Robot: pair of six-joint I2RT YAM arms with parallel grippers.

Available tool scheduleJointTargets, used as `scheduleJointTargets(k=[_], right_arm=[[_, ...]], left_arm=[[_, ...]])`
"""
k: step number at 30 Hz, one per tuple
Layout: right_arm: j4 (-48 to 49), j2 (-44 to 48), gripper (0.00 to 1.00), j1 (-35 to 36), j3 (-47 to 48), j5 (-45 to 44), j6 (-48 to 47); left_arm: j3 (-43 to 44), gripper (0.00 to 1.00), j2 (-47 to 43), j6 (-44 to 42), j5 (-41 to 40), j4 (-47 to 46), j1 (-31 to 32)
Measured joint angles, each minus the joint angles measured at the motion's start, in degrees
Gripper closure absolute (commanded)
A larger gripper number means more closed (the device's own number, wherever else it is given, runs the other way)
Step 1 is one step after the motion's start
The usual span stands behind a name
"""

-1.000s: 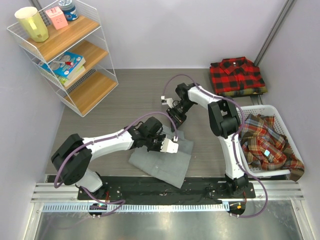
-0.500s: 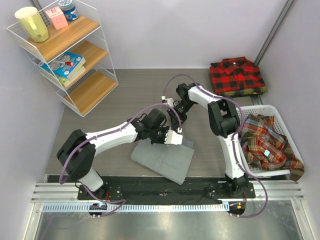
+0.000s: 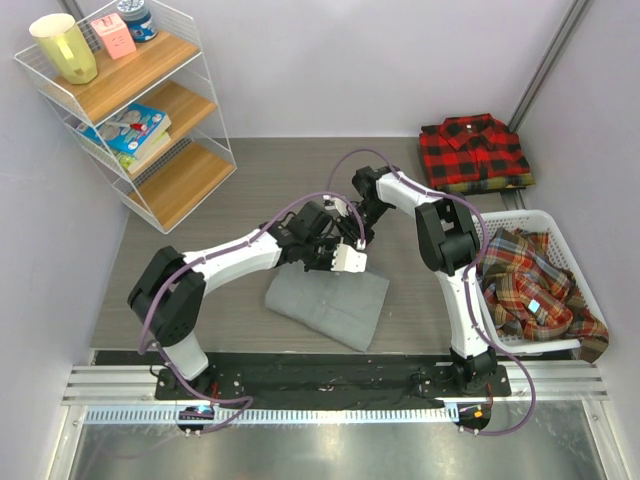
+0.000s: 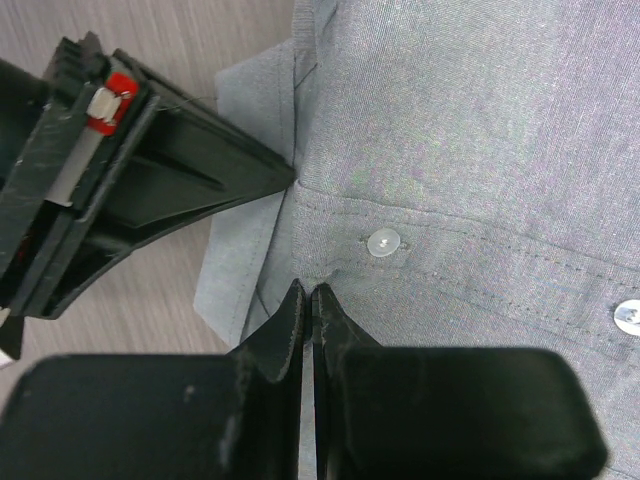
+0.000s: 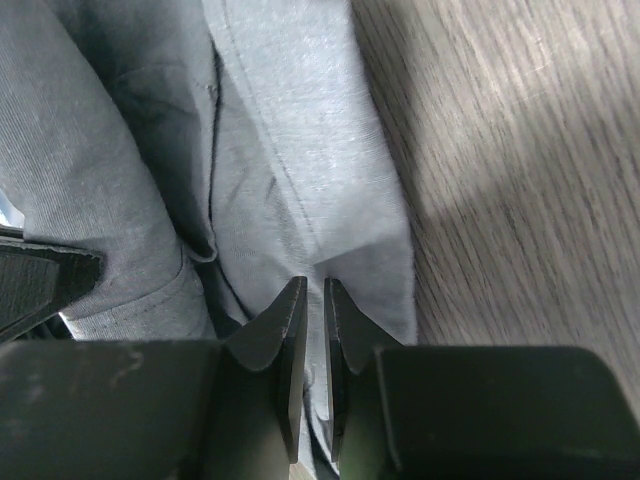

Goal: Fold and stack the long sleeve shirts
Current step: Fold the shirt

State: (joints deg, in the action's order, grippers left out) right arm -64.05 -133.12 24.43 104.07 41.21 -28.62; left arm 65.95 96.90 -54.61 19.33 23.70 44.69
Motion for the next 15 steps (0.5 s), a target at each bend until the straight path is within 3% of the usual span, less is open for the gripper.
scheduleJointTargets(k=[15], right_arm=[[-0.7, -0.1, 0.8, -0.2, 0.5, -0.2, -1.2]], left_arm=[[1.2, 0.98, 1.7, -1.8, 0.9, -0.9, -1.7]])
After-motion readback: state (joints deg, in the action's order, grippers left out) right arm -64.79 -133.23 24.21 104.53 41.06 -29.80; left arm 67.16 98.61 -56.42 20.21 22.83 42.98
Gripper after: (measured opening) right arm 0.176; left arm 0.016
